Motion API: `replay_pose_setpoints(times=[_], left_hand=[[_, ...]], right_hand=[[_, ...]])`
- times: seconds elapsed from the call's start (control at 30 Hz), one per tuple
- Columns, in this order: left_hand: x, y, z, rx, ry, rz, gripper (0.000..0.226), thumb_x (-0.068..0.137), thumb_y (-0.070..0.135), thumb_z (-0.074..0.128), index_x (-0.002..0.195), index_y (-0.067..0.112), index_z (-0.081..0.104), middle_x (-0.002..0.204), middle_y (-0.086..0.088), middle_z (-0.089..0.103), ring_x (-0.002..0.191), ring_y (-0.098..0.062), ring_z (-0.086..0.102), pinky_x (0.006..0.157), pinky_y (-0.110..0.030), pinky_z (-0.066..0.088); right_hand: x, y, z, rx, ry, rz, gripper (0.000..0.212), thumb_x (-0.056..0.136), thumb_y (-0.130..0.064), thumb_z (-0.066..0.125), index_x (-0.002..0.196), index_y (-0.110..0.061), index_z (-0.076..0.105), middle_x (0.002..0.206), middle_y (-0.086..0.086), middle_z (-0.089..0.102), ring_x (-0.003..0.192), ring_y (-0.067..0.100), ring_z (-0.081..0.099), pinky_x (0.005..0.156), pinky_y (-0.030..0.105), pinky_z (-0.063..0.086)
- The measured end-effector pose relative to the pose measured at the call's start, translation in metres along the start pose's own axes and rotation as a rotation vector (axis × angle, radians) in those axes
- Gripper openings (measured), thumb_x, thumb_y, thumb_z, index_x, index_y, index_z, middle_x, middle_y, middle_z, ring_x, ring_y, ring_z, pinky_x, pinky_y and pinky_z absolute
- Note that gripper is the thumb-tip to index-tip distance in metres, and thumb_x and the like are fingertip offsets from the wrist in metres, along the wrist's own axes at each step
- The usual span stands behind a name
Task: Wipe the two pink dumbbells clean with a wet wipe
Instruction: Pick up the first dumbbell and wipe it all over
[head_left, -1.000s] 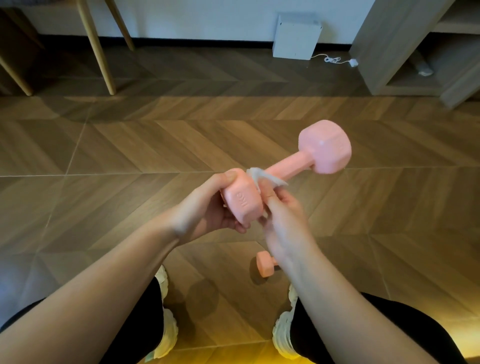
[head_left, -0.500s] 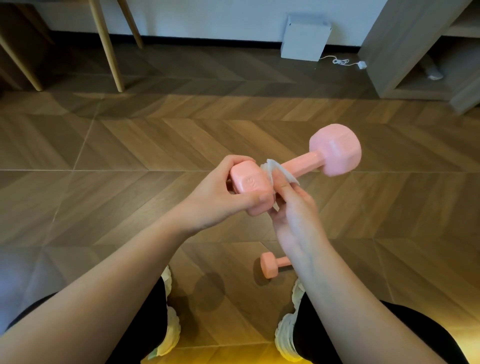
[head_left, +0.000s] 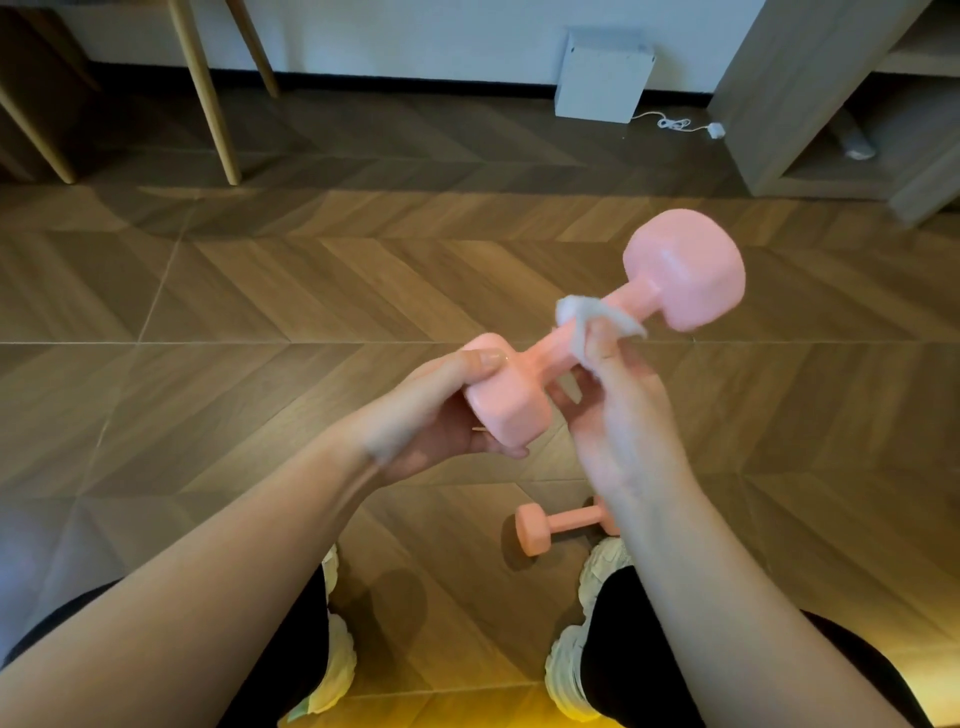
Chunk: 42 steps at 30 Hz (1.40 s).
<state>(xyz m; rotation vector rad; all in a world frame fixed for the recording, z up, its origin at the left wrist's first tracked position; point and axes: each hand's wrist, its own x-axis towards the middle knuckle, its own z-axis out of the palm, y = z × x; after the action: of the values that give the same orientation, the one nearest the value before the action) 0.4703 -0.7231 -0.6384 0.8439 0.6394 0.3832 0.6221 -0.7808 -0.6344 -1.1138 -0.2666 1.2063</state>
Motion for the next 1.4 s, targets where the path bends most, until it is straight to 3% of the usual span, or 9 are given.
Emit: replay_pose_setpoints(times=[0.1,0.2,0.33,0.5,0.73,0.9,1.03,1.17,1.4], left_hand=[[0.000,0.004,-0.005,-0.058,-0.048,0.030,0.050,0.083,0.038,0.059,0.120,0.005,0.052,0.112,-0.019,0.064,0.093,-0.029,0.065,0.069,-0.039,0.058],[-0.002,0.005,-0.009,-0.099,-0.096,0.042,0.075,0.079,0.040,0.069,0.133,-0.005,0.042,0.112,-0.019,0.062,0.091,-0.028,0.066,0.072,-0.040,0.057],[-0.001,0.003,-0.012,-0.151,-0.160,0.027,0.076,0.069,0.049,0.083,0.122,0.003,0.054,0.114,-0.026,0.060,0.093,-0.034,0.065,0.075,-0.043,0.058],[0.000,0.000,-0.010,-0.204,-0.213,-0.116,0.091,0.078,0.053,0.072,0.143,-0.002,0.040,0.107,-0.033,0.062,0.087,-0.039,0.069,0.076,-0.042,0.061],[0.009,-0.003,0.005,0.035,0.016,0.079,0.122,0.050,0.053,0.093,0.145,0.009,0.032,0.098,-0.017,0.066,0.076,-0.028,0.069,0.069,-0.033,0.059],[0.005,0.000,0.012,0.000,-0.057,0.070,0.058,0.089,0.055,0.044,0.118,0.008,0.062,0.080,-0.016,0.062,0.062,-0.024,0.064,0.059,-0.032,0.058],[0.002,0.004,0.009,-0.067,-0.105,0.074,0.071,0.092,0.056,0.039,0.129,-0.004,0.047,0.080,-0.020,0.058,0.059,-0.028,0.060,0.056,-0.033,0.056],[-0.002,0.004,0.007,-0.115,-0.180,-0.026,0.070,0.088,0.065,0.035,0.106,0.001,0.059,0.078,-0.019,0.059,0.059,-0.027,0.061,0.056,-0.032,0.056],[-0.002,-0.007,0.001,-0.133,-0.250,-0.251,0.093,0.076,0.082,0.032,0.105,-0.003,0.058,0.075,-0.021,0.065,0.058,-0.029,0.068,0.056,-0.031,0.058]], right_hand=[[-0.009,0.014,0.008,-0.170,-0.063,0.012,0.030,0.068,-0.039,0.072,0.092,-0.023,0.078,0.100,-0.003,0.076,0.101,0.012,0.069,0.091,0.034,0.053],[-0.011,0.012,0.011,-0.253,-0.052,-0.009,0.021,0.064,-0.039,0.075,0.082,-0.029,0.081,0.097,-0.005,0.077,0.103,0.010,0.068,0.090,0.031,0.050],[-0.002,-0.008,0.004,-0.113,-0.048,-0.035,0.037,0.072,-0.026,0.076,0.104,-0.009,0.073,0.096,-0.003,0.074,0.087,0.008,0.067,0.081,0.026,0.049],[0.005,-0.035,-0.007,-0.031,0.011,-0.124,0.009,0.070,-0.032,0.075,0.078,-0.030,0.080,0.101,-0.007,0.073,0.101,0.010,0.067,0.101,0.040,0.047],[0.009,-0.036,-0.010,-0.028,0.083,-0.184,0.044,0.070,-0.040,0.075,0.110,-0.026,0.069,0.109,-0.006,0.072,0.106,0.011,0.067,0.095,0.034,0.050],[0.000,-0.015,0.002,-0.153,-0.027,-0.216,0.020,0.080,-0.034,0.074,0.096,-0.024,0.075,0.096,-0.010,0.074,0.094,0.005,0.066,0.087,0.027,0.050],[-0.010,0.001,0.009,-0.287,-0.126,-0.196,0.006,0.080,-0.028,0.074,0.082,-0.031,0.079,0.081,-0.013,0.074,0.070,0.002,0.065,0.057,0.018,0.051],[-0.003,-0.007,0.005,-0.246,-0.115,-0.191,0.013,0.075,-0.024,0.078,0.088,-0.026,0.080,0.096,-0.006,0.077,0.093,0.003,0.070,0.074,0.015,0.052],[0.012,-0.035,-0.013,-0.006,-0.033,-0.208,0.055,0.075,-0.041,0.077,0.122,-0.015,0.064,0.118,0.002,0.067,0.108,0.014,0.064,0.089,0.032,0.050]])
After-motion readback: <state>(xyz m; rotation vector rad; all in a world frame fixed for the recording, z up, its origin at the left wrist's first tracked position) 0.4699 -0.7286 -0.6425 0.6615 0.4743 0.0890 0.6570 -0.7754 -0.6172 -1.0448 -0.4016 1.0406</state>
